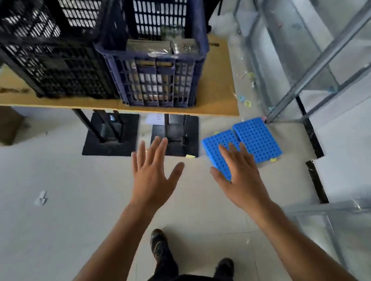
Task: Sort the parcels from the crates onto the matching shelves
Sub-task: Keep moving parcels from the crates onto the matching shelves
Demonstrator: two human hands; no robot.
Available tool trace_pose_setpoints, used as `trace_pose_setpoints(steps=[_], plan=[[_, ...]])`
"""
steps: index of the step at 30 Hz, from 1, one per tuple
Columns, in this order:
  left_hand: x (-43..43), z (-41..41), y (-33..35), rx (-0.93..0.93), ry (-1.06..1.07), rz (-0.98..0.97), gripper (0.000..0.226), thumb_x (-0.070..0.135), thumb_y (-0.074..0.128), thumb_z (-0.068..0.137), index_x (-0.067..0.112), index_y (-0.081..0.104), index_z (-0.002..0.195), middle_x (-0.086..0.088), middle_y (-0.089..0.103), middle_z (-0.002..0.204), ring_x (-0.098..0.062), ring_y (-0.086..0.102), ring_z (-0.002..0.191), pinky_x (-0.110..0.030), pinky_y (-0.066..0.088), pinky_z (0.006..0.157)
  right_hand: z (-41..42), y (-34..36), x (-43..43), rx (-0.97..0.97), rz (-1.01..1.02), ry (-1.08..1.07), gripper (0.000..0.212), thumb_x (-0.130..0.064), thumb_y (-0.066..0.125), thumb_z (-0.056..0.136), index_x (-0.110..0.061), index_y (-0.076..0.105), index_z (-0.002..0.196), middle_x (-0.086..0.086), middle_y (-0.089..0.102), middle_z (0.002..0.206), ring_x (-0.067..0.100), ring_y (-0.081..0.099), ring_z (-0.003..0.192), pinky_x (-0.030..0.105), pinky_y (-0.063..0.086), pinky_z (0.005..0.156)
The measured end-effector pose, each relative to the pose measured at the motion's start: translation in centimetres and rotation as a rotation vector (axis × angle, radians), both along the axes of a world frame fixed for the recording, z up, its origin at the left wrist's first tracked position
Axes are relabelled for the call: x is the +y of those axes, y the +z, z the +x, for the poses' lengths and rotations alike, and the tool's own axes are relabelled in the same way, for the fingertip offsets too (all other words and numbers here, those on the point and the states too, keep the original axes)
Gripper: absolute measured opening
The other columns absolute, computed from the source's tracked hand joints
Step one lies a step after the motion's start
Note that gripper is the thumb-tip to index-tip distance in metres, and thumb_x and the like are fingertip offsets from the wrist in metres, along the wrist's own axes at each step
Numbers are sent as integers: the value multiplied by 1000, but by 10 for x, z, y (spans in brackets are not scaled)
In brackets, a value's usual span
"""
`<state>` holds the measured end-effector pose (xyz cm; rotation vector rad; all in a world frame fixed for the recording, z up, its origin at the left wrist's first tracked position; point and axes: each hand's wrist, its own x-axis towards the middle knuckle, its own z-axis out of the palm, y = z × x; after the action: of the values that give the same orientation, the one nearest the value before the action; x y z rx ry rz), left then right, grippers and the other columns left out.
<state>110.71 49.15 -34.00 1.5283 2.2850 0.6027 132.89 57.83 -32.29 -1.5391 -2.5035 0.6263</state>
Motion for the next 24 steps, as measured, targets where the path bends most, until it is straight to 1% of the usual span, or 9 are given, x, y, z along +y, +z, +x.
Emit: trace_pose_setpoints(steps=[3, 4, 7, 11, 14, 17, 20, 22, 24], plan=[[7, -46, 16, -18, 48, 83, 79, 66, 42, 98, 30, 16, 163, 8, 10, 172, -22, -11, 158, -47, -5, 128, -57, 21, 21, 58, 35, 35, 79, -68, 31, 96, -24, 35, 161, 7, 30, 169, 29, 8, 161, 52, 14, 129], [11, -58, 22, -22, 65, 107, 79, 66, 42, 98, 31, 16, 163, 9, 10, 171, -21, -11, 158, -46, -5, 128, -74, 28, 29, 64, 44, 47, 80, -69, 30, 95, -24, 34, 162, 7, 30, 169, 29, 9, 161, 53, 15, 128], [30, -86, 37, -33, 112, 164, 78, 67, 40, 98, 31, 17, 163, 9, 12, 171, -21, -8, 159, -46, -3, 128, -110, 46, 55, 86, 69, 70, 71, -60, 40, 102, -25, 30, 163, 8, 30, 169, 30, 10, 160, 56, 18, 127], [65, -108, 56, -48, 134, 221, 79, 71, 34, 96, 30, 22, 162, 9, 14, 171, -19, -6, 159, -43, -4, 128, -139, 66, 96, 119, 92, 91, 70, -54, 45, 103, -28, 25, 165, 5, 19, 173, 26, 3, 161, 55, 16, 128], [96, -117, 67, -32, 125, 257, 80, 73, 34, 97, 31, 17, 162, 10, 11, 171, -16, -12, 158, -44, -3, 128, -154, 72, 131, 149, 125, 122, 69, -50, 47, 103, -24, 27, 164, 5, 22, 172, 24, 1, 161, 56, 17, 128], [133, -127, 74, 2, 98, 255, 81, 77, 29, 96, 35, 8, 161, 13, 4, 171, -12, -20, 155, -43, -6, 126, -167, 68, 172, 164, 131, 140, 70, -55, 43, 103, -27, 25, 165, 2, 19, 173, 12, -7, 157, 54, 14, 129], [179, -139, 80, 62, 82, 242, 79, 78, 25, 96, 36, 8, 161, 13, 4, 171, -14, -19, 156, -44, -6, 126, -181, 60, 218, 177, 154, 155, 70, -60, 38, 105, -29, 22, 165, 1, 17, 173, 15, -4, 159, 52, 11, 130], [210, -148, 86, 94, 83, 191, 79, 78, 23, 95, 37, 7, 161, 13, 2, 171, -14, -19, 156, -44, -7, 127, -188, 58, 248, 170, 149, 180, 72, -66, 31, 104, -30, 19, 166, 0, 15, 173, 15, -6, 159, 49, 10, 130], [240, -155, 92, 103, 69, 146, 82, 80, 20, 92, 37, 5, 161, 15, 0, 171, -14, -19, 156, -45, -8, 126, -194, 57, 277, 191, 128, 183, 75, -66, 28, 101, -29, 20, 166, 0, 15, 174, 15, -7, 159, 50, 10, 130]])
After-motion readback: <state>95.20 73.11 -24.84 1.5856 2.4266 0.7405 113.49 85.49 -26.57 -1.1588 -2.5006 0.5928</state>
